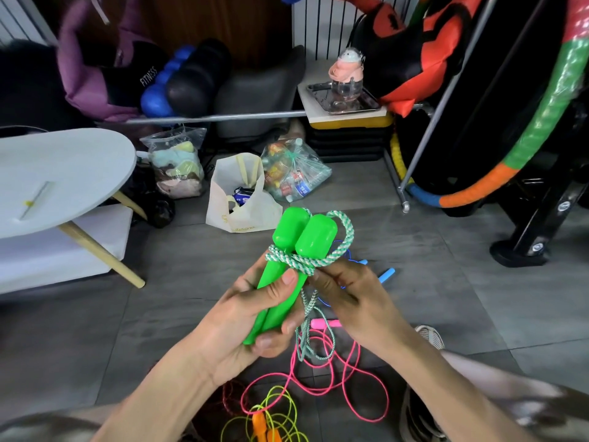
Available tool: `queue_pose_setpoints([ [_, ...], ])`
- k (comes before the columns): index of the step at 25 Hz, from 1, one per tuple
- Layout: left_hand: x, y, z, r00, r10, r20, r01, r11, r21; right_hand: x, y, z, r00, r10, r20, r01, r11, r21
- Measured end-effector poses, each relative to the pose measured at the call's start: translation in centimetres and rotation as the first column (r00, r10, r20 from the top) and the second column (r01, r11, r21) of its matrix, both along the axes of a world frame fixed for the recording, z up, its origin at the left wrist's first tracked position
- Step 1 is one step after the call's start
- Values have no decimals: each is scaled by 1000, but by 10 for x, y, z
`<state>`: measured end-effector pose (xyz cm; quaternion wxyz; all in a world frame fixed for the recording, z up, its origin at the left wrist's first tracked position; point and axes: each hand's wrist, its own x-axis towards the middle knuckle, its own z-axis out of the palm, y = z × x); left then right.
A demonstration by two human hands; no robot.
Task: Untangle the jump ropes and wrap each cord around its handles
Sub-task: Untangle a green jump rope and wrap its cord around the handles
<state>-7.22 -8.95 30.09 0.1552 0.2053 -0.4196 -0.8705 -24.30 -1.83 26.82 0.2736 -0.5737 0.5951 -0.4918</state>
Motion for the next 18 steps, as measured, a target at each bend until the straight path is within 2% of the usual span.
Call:
queue_pose_setpoints([
  [9, 0, 1, -1, 1000, 11, -25, -11, 1000, -17, 9, 0, -10, 1000, -13, -23, 14, 998, 61],
  [13, -1, 3, -2, 999, 42, -2, -42, 999, -25, 11, 3, -15, 1000, 23, 0, -23, 995, 94],
  [18, -1, 5, 0, 997, 47, -65, -46, 999, 24, 18, 7, -21, 995, 78, -56, -67, 984, 167],
])
